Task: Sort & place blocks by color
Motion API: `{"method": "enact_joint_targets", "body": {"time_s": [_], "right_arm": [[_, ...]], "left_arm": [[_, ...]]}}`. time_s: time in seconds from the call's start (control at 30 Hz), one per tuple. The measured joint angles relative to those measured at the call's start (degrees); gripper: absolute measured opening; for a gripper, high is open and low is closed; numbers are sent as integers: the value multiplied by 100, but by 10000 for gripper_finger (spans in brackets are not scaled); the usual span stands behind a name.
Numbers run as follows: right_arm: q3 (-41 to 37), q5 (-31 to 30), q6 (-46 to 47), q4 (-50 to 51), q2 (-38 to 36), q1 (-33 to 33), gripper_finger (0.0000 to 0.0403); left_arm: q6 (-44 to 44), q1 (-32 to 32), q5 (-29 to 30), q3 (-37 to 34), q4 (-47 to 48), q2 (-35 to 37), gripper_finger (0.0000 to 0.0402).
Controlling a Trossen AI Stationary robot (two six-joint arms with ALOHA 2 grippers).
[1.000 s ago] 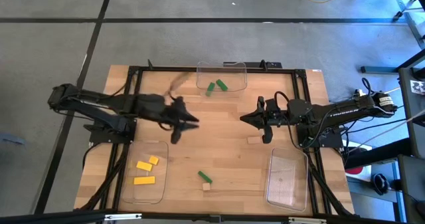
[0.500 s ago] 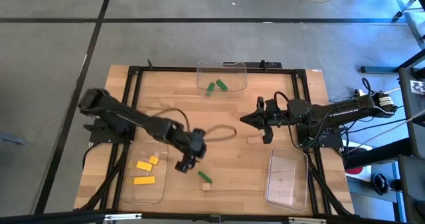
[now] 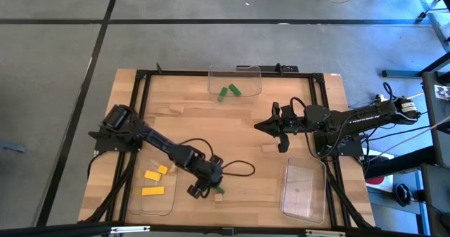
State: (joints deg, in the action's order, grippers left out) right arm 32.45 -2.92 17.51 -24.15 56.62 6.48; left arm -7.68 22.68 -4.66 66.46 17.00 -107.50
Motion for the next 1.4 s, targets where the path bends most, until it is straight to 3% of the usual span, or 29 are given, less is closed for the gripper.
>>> {"method": "enact_joint_targets", "body": {"time_s": [0.37,0.5,0.67,0.83,1.0,1.17,1.27,1.4], "right_arm": [[0,-2,-2,8,0,0,3],[0,-3,-3,10,0,0,2],[0,-4,8,8,0,-37,3],[0,-4,10,8,0,-37,3],[0,-4,5,1,0,-37,2],[0,-2,8,5,0,-37,2],[0,-3,4,34,0,-37,2],[0,-4,15,38,0,-37,4]], "left_arm": [[-13,-4,20,11,-38,-380,165],[-5,-20,117,11,-33,-381,127],[155,-74,-37,9,132,-377,43],[566,-359,-224,-18,719,-67,43],[566,-905,-186,-152,1094,743,43],[739,-1607,198,-789,1002,2090,43],[1168,-2038,480,-1361,483,3035,43],[1906,-2403,773,-2240,-1052,4166,43]]}}
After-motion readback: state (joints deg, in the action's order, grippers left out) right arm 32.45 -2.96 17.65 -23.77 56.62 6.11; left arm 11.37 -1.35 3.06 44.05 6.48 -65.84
